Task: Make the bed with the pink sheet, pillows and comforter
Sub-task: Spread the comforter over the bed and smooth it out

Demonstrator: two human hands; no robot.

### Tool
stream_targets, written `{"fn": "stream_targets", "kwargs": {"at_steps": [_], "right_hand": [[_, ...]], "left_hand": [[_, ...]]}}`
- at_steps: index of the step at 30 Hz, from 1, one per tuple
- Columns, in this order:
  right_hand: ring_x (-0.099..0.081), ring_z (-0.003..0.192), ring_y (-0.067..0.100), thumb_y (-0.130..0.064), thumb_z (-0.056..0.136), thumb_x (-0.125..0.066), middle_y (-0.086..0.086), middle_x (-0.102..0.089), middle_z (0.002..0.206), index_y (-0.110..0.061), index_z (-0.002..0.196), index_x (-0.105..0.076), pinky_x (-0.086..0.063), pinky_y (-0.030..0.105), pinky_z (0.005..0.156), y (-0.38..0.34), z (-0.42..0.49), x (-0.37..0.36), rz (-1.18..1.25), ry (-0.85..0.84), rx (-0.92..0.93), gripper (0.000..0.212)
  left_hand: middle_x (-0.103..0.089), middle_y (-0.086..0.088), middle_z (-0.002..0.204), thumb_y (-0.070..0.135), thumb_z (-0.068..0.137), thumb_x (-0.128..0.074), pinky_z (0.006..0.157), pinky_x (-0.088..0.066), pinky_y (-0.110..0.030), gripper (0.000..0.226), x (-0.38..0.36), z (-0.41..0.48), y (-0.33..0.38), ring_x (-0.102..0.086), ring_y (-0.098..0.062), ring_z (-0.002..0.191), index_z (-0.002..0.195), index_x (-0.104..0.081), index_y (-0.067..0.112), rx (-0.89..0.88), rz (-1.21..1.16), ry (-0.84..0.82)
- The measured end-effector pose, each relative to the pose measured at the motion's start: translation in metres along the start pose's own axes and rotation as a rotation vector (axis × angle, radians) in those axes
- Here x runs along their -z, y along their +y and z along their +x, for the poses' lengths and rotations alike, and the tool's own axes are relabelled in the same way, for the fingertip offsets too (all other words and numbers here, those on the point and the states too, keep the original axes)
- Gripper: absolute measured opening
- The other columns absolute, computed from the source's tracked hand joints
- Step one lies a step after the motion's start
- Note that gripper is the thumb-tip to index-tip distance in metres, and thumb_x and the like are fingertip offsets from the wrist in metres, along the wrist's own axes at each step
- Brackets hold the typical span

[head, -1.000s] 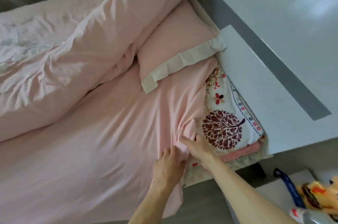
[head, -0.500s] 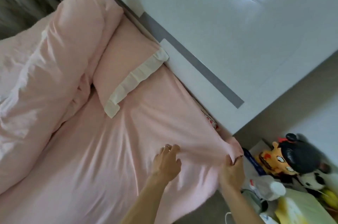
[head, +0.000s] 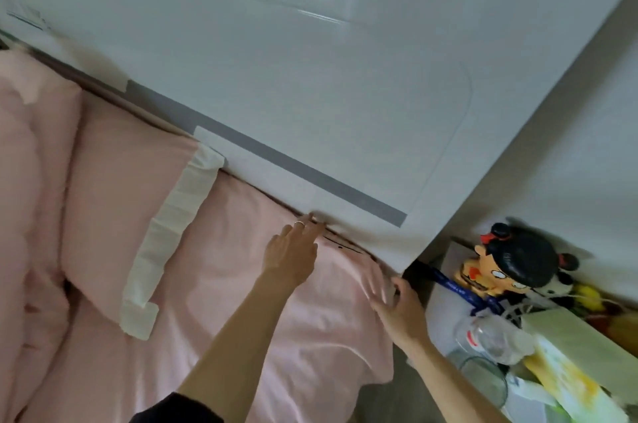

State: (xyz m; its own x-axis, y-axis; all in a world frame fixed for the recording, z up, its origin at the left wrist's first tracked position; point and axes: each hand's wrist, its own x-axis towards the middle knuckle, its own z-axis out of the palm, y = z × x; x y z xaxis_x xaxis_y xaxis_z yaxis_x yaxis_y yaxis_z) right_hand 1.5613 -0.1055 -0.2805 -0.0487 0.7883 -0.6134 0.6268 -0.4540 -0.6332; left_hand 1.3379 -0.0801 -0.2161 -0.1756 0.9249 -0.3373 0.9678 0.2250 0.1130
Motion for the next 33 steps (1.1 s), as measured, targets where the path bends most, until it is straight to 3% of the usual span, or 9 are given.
{"fn": "stream_targets", "kwargs": {"at_steps": [3,6,8,11,15,19,24,27,33], "right_hand": [[-0.062,0.102,0.014,-0.075,0.078,-0.06,-0.012,-0.06,0.114,-0.034,0.127,-0.045,-0.056,0.04,0.09,-0.002,0.005,-0.012,0.059,-0.028,-0.033,0.066],[-0.063,0.095,0.006,-0.068,0.084,-0.058,-0.021,-0.059,0.109,-0.038,0.134,-0.04,-0.055,0.029,0.081,-0.009,0.0,-0.015,0.161,0.008,0.036,0.061],[-0.062,0.085,-0.001,-0.058,0.093,-0.052,-0.023,-0.061,0.095,-0.038,0.131,-0.046,-0.05,0.022,0.077,-0.019,-0.004,-0.013,0.135,-0.033,0.07,0.043],[-0.054,0.057,0.0,-0.054,0.096,-0.05,-0.011,-0.055,0.067,-0.032,0.117,-0.053,-0.039,0.015,0.058,-0.03,-0.008,-0.01,0.05,-0.074,0.114,0.03],[-0.056,0.044,0.005,-0.053,0.095,-0.048,-0.007,-0.058,0.056,-0.026,0.101,-0.056,-0.04,0.016,0.049,-0.027,-0.017,-0.003,-0.102,0.175,0.2,0.029],[-0.05,0.044,0.002,-0.05,0.095,-0.05,-0.017,-0.05,0.059,-0.029,0.093,-0.045,-0.035,0.011,0.043,-0.033,-0.047,0.011,-0.268,0.243,0.309,0.022],[-0.032,0.034,-0.007,-0.043,0.091,-0.055,-0.026,-0.04,0.059,-0.023,0.091,-0.049,-0.018,0.006,0.032,-0.032,-0.066,0.022,-0.254,0.332,0.395,0.021],[-0.049,0.043,-0.001,-0.045,0.094,-0.049,-0.02,-0.052,0.063,-0.022,0.092,-0.049,-0.018,0.005,0.041,-0.035,-0.062,0.028,-0.275,0.398,0.407,0.023],[-0.064,0.065,0.017,-0.036,0.1,-0.05,-0.006,-0.064,0.08,-0.024,0.097,-0.042,-0.053,0.031,0.059,-0.034,-0.033,0.026,-0.168,0.435,0.125,0.015]], "left_hand": [[-0.06,0.005,0.124,0.037,0.102,-0.032,0.088,-0.042,-0.037,0.031,0.002,0.017,-0.006,-0.05,-0.022,0.116,0.122,-0.055,0.03,-0.099,0.11,0.018],[-0.067,0.004,0.107,0.037,0.101,-0.032,0.082,-0.038,-0.036,0.031,0.001,0.018,-0.017,-0.052,-0.024,0.11,0.115,-0.057,0.025,-0.154,0.195,0.01],[-0.066,0.005,0.11,0.034,0.099,-0.037,0.084,-0.037,-0.035,0.028,0.0,0.015,-0.027,-0.051,-0.023,0.112,0.115,-0.058,0.027,-0.179,0.228,-0.038],[-0.058,0.003,0.124,0.033,0.095,-0.043,0.093,-0.039,-0.036,0.033,0.003,0.009,-0.039,-0.047,-0.022,0.12,0.127,-0.053,0.032,-0.183,0.247,-0.216],[-0.056,0.001,0.124,0.032,0.095,-0.046,0.085,-0.042,-0.036,0.038,0.012,0.002,-0.04,-0.054,-0.023,0.113,0.133,-0.044,0.035,-0.214,0.32,-0.266],[-0.066,0.004,0.109,0.041,0.093,-0.043,0.073,-0.041,-0.031,0.029,0.031,0.005,-0.035,-0.062,-0.024,0.097,0.12,-0.049,0.034,-0.057,0.042,-0.206],[-0.066,0.009,0.107,0.04,0.088,-0.05,0.085,-0.048,-0.034,0.031,0.05,0.008,-0.016,-0.059,-0.021,0.101,0.118,-0.052,0.032,0.01,-0.165,-0.313],[-0.066,0.009,0.105,0.041,0.094,-0.046,0.082,-0.049,-0.036,0.022,0.049,0.011,-0.004,-0.061,-0.023,0.1,0.111,-0.053,0.029,0.004,-0.099,-0.135],[-0.068,0.002,0.092,0.025,0.096,-0.053,0.069,-0.049,-0.038,0.011,0.004,0.006,0.025,-0.06,-0.027,0.088,0.104,-0.058,0.021,0.137,-0.364,0.288]]}}
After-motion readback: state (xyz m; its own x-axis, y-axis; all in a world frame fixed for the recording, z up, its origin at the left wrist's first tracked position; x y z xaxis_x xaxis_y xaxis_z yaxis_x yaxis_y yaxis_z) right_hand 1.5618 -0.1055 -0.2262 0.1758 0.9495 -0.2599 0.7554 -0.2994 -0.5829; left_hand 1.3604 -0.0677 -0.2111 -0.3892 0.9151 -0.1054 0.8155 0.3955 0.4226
